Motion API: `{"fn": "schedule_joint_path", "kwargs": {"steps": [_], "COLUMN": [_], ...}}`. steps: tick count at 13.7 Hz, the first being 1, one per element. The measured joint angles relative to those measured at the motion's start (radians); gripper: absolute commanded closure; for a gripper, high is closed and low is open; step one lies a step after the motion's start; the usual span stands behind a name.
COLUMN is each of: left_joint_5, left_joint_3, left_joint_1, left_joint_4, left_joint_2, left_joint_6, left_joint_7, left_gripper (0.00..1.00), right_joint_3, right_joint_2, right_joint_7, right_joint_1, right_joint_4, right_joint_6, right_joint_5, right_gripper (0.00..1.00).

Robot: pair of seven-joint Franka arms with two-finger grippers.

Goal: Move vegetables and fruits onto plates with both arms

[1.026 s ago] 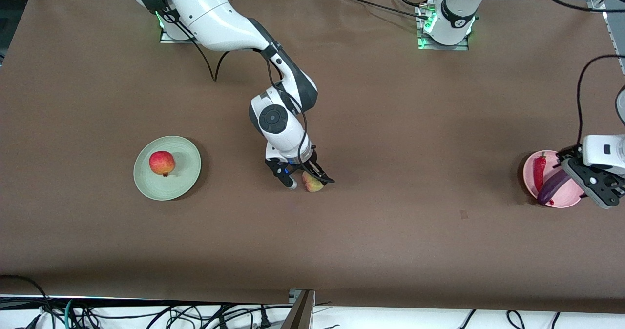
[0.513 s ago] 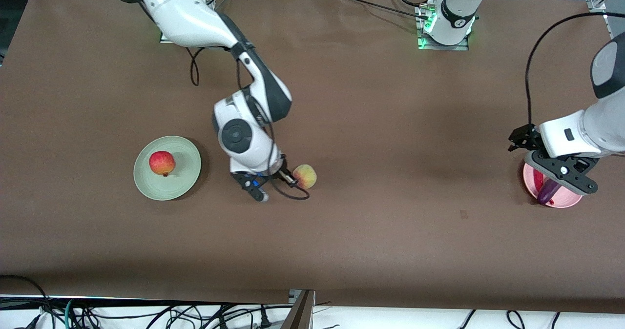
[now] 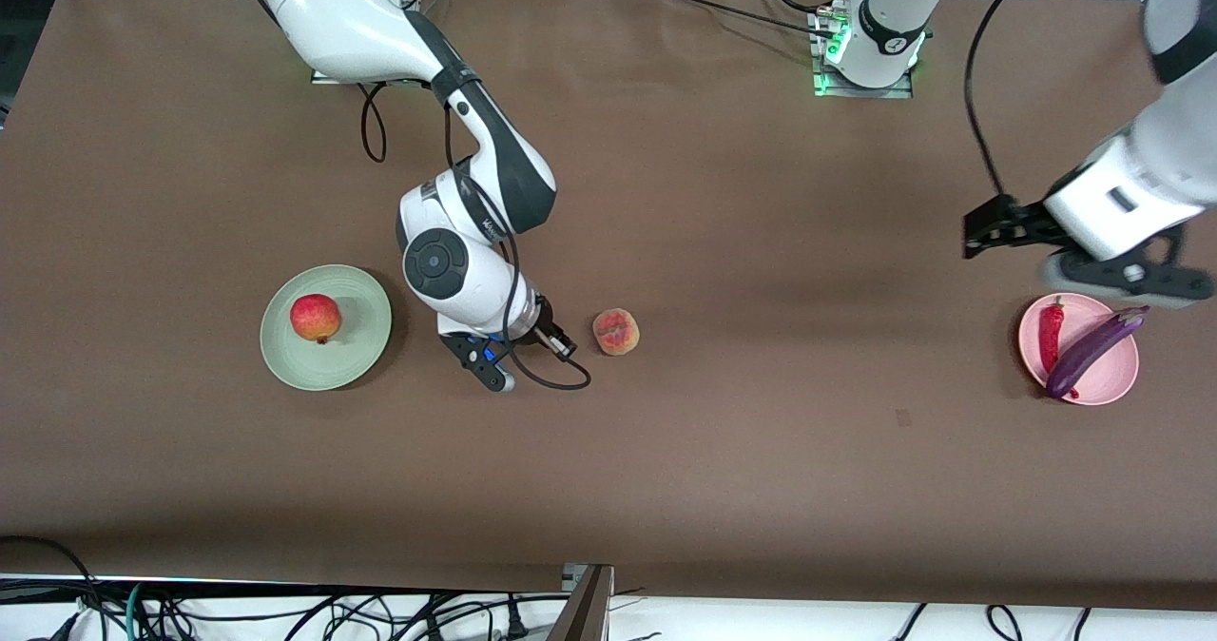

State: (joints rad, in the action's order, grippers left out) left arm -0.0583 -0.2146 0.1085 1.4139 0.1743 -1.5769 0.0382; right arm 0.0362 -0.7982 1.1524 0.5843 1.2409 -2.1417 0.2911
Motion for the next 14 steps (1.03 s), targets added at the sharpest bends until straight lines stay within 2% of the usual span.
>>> {"fn": "schedule_joint_path", "kwargs": {"steps": [1, 2, 4, 6, 14], "left_joint_5": [0.006, 0.010, 0.012, 0.012, 0.012], "left_joint_3": [0.087, 0.142, 0.195, 0.200, 0.201], "left_joint_1": [-0.054, -0.096, -0.156, -0.165, -0.176], "left_joint_4": [0.046, 0.114, 0.244, 0.296, 0.301], "left_joint_2": [-0.039, -0.080, -0.148, -0.174, -0.183], "left_joint_6": [-0.025, -0.082, -0.170, -0.165, -0.157], "left_joint_7": [0.000, 0.003, 0.024, 0.032, 0.032], "left_gripper": [0.00, 0.00, 0.00, 0.00, 0.00], "right_joint_3": [0.000, 0.000, 0.000, 0.000, 0.000], "right_joint_2": [-0.002, -0.005, -0.006, -0.006, -0.007], "right_joint_7": [0.006, 0.007, 0.007, 0.008, 0.010], "right_joint_1": [0.002, 0.002, 0.003, 0.003, 0.004], "right_joint_4": [0.000, 0.000, 0.000, 0.000, 0.001], "right_joint_6": [-0.004, -0.006, -0.007, -0.007, -0.007], "right_joint_5": [0.000, 0.000, 0.000, 0.001, 0.001], "right_gripper": [0.16, 0.15, 0.15, 0.15, 0.15]}}
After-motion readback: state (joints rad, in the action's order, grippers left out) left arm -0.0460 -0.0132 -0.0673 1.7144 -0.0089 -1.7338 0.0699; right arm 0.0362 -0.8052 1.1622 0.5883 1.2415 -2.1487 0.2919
